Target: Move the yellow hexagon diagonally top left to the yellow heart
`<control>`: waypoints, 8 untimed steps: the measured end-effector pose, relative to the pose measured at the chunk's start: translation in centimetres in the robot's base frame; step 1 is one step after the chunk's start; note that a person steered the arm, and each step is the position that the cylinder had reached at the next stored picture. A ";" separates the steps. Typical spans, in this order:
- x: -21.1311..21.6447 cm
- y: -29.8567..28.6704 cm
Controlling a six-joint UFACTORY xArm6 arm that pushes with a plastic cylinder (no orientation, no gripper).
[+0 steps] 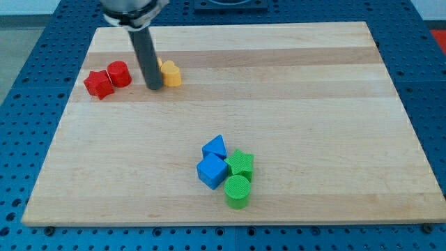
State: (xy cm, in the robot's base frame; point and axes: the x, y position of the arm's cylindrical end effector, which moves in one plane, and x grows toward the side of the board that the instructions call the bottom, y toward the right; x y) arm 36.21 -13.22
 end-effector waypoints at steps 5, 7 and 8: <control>0.9 -2.8; -1.5 -3.3; -1.5 -3.4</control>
State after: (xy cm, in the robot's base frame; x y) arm 34.68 -16.59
